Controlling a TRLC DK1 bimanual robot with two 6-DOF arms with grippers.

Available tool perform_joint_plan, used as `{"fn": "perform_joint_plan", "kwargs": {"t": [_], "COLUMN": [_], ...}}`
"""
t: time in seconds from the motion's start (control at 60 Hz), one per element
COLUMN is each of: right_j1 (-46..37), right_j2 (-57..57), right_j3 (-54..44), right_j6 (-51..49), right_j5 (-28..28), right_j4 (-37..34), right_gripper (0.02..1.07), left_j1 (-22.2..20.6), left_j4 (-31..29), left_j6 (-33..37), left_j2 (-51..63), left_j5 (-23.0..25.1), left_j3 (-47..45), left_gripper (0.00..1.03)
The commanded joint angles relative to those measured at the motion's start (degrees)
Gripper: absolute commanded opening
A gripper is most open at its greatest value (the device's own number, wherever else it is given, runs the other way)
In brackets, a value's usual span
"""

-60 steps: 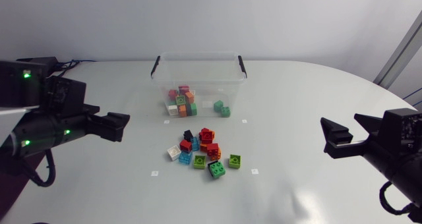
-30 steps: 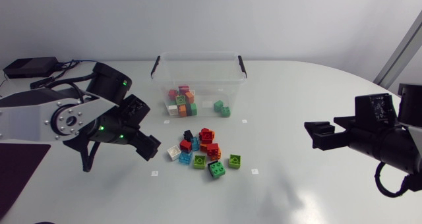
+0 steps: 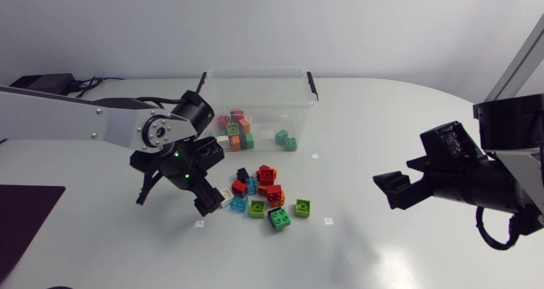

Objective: Place the duplo bricks in the container

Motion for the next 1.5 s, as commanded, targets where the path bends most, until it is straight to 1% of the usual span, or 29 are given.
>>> {"fn": "perform_joint_plan", "kwargs": {"t": [0.0, 0.033, 0.083, 0.167, 0.317, 0.433, 0.517, 0.55, 0.6, 0.617, 0.633, 0.65, 0.667, 0.683, 0.7, 0.733, 0.767, 0.8, 0.933, 1.0, 1.033, 1.083, 1.1, 1.183, 1.25, 1.283, 1.35, 1.483], "right_j1": [2.1, 3.7, 4.5, 4.5, 5.5, 6.5, 7.9, 8.2, 8.6, 8.8, 8.9, 8.9, 9.1, 9.4, 9.6, 10.1, 10.4, 11.0, 12.1, 12.7, 13.4, 14.4, 14.7, 15.8, 16.2, 16.8, 17.2, 18.3], "right_j2": [1.7, 3.0, 4.8, 5.4, 6.6, 7.8, 8.7, 9.4, 10.5, 11.1, 11.5, 12.1, 12.6, 13.3, 13.8, 14.7, 15.4, 16.2, 20.7, 22.6, 24.1, 26.3, 27.1, 29.8, 31.5, 32.7, 34.5, 38.2], "right_j3": [2.4, 3.7, 4.5, 2.8, 2.9, 3.2, 3.7, 4.0, 4.4, 4.6, 4.6, 4.8, 5.0, 5.1, 5.2, 5.2, 5.2, 5.1, 6.1, 7.1, 7.8, 9.2, 9.7, 11.5, 12.6, 13.1, 14.0, 15.9], "right_j6": [-5.4, -9.3, -10.4, -12.0, -12.9, -13.0, -13.2, -13.3, -13.7, -14.0, -14.3, -14.6, -15.1, -15.4, -15.7, -16.6, -17.3, -18.3, -23.8, -25.8, -28.0, -29.4, -29.8, -30.4, -31.3, -31.9, -32.2, -34.0], "right_j5": [1.6, 3.0, 4.1, 4.2, 1.4, 0.0, 0.1, 0.2, 0.2, 0.2, 0.2, 0.2, 0.2, 0.2, 0.2, 0.2, 0.1, -0.1, -2.6, -3.9, -5.5, -5.6, -5.6, -5.6, -7.0, -7.1, -8.0, -8.2], "right_j4": [-2.6, -5.0, -6.4, -3.2, -2.9, -2.7, -2.0, -1.7, -1.3, -1.2, -1.1, -1.1, -1.0, -0.9, -0.8, -0.3, 0.6, 1.3, 2.6, 2.2, 1.5, 0.5, 0.0, -0.1, -0.4, -0.4, -0.8, -1.8], "right_gripper": [1.03, 1.03, 1.03, 1.03, 1.03, 1.03, 1.02, 1.02, 1.02, 1.02, 1.02, 1.02, 1.02, 1.02, 1.02, 1.02, 1.02, 1.02, 1.02, 1.02, 1.02, 0.99, 0.99, 0.99, 0.98, 0.96, 0.96, 0.96], "left_j1": [-0.8, -1.0, -1.3, -1.8, -1.6, -1.7, -2.0, -2.1, -2.1, -2.1, -2.1, -2.1, -1.9, -1.9, -1.7, -1.5, -1.4, -1.4, -2.1, -2.4, -2.6, -2.9, -3.0, -3.0, -2.9, -2.8, -2.2, -1.6], "left_j4": [-1.8, -2.0, -2.6, -3.2, -3.2, -4.0, -5.3, -5.4, -6.0, -6.2, -6.6, -6.7, -7.6, -7.6, -8.4, -9.0, -9.3, -9.4, -10.2, -10.2, -10.2, -10.0, -9.7, -9.5, -9.5, -9.5, -10.0, -12.1], "left_j6": [1.1, 1.1, 1.1, 1.1, 1.1, 1.3, 1.5, 1.5, 1.6, 1.6, 1.7, 1.7, 1.6, 1.7, 1.6, 1.6, 1.7, 1.9, 3.7, 4.2, 4.8, 6.2, 6.5, 6.5, 6.5, 6.6, 6.8, 8.0], "left_j2": [3.0, 3.9, 5.1, 7.2, 9.7, 11.7, 13.3, 13.7, 14.2, 14.4, 14.8, 14.8, 15.5, 15.5, 15.7, 16.1, 16.3, 16.3, 16.4, 16.2, 15.9, 14.9, 14.5, 13.9, 13.1, 12.6, 11.8, 8.2], "left_j5": [0.2, 0.2, 0.2, 0.2, 0.2, 0.2, 0.5, 1.6, 2.9, 3.2, 3.5, 3.5, 4.8, 4.8, 5.7, 7.0, 7.5, 7.5, 7.6, 7.6, 7.8, 8.7, 9.0, 10.0, 10.3, 10.3, 10.3, 10.3], "left_j3": [3.2, 3.9, 4.9, 6.5, 8.8, 10.6, 11.9, 12.2, 12.6, 12.7, 13.0, 13.0, 13.7, 13.8, 14.3, 14.7, 14.8, 14.8, 13.9, 13.4, 12.9, 11.9, 11.6, 11.7, 11.7, 11.5, 11.4, 10.6], "left_gripper": [0.97, 0.97, 0.97, 0.96, 0.95, 0.9, 0.78, 0.71, 0.65, 0.65, 0.62, 0.61, 0.57, 0.56, 0.52, 0.47, 0.46, 0.43, 0.42, 0.42, 0.41, 0.41, 0.36, 0.29, 0.29, 0.29, 0.29, 0.29]}}
